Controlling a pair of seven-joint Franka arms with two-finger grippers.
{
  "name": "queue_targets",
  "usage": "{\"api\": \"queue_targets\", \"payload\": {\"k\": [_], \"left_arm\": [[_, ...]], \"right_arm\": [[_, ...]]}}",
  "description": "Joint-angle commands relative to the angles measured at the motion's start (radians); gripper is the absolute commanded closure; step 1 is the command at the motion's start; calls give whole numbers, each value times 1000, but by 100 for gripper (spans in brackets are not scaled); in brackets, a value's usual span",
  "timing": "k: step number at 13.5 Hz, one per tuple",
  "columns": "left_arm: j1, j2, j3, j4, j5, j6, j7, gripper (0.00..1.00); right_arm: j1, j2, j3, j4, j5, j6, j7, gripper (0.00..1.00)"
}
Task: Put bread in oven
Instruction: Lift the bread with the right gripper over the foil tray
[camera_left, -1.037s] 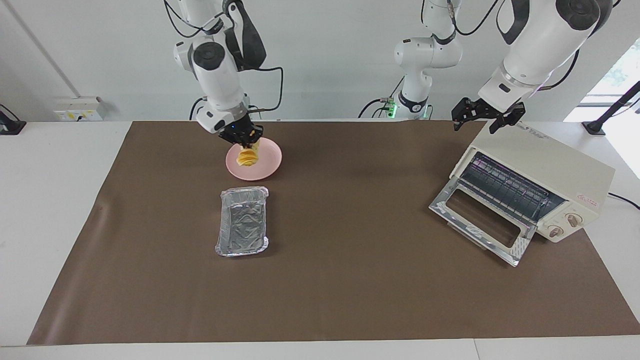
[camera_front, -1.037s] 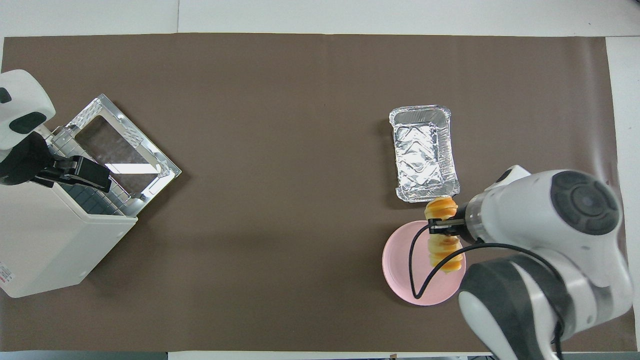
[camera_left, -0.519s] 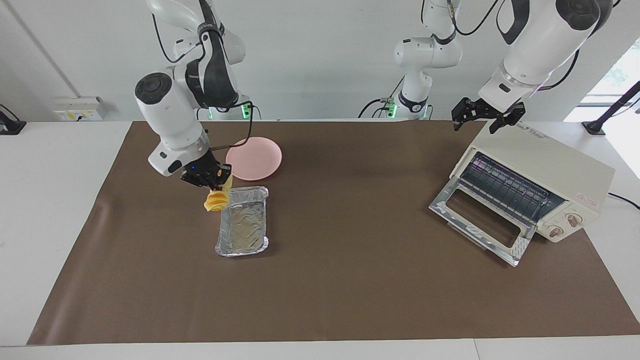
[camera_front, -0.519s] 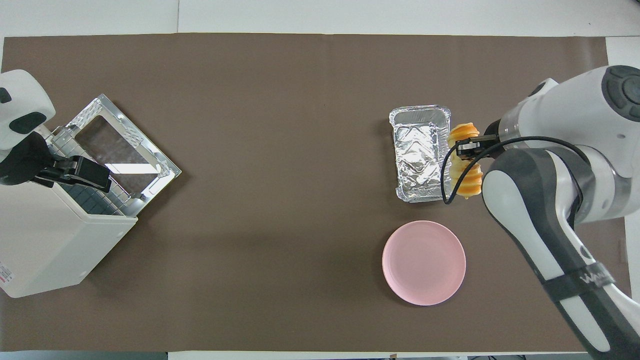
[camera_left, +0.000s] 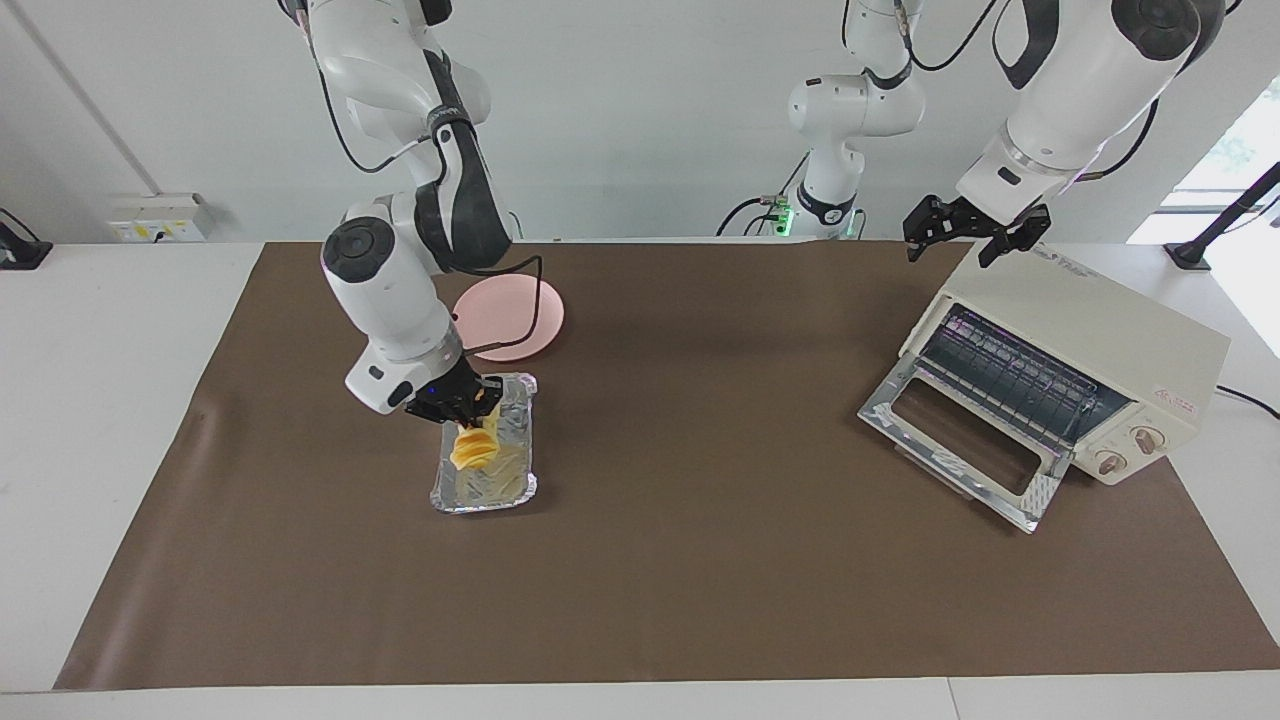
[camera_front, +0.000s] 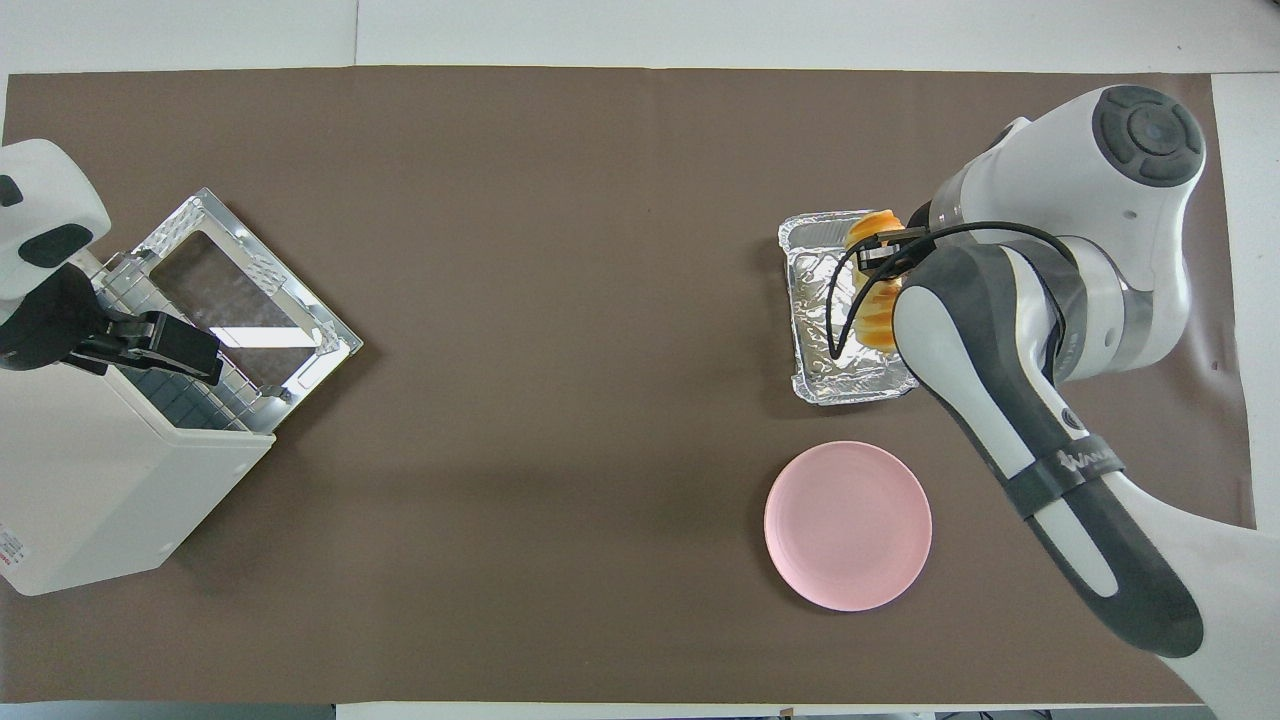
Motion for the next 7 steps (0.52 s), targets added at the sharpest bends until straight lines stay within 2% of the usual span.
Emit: {"api": "queue_targets", "payload": {"k": [1, 3, 5, 7], "left_arm": [[10, -22, -7, -24, 16, 19, 7, 0], [10, -22, -7, -24, 16, 19, 7, 0], [10, -22, -7, -24, 16, 19, 7, 0], [10, -22, -7, -24, 16, 19, 7, 0]], "right_arm": [[6, 30, 2, -8, 30, 12, 6, 100], [6, 44, 2, -22, 34, 40, 6, 100], [20, 39, 2, -101, 34, 129, 4, 100], [20, 38, 2, -123, 33, 163, 3, 100]]}}
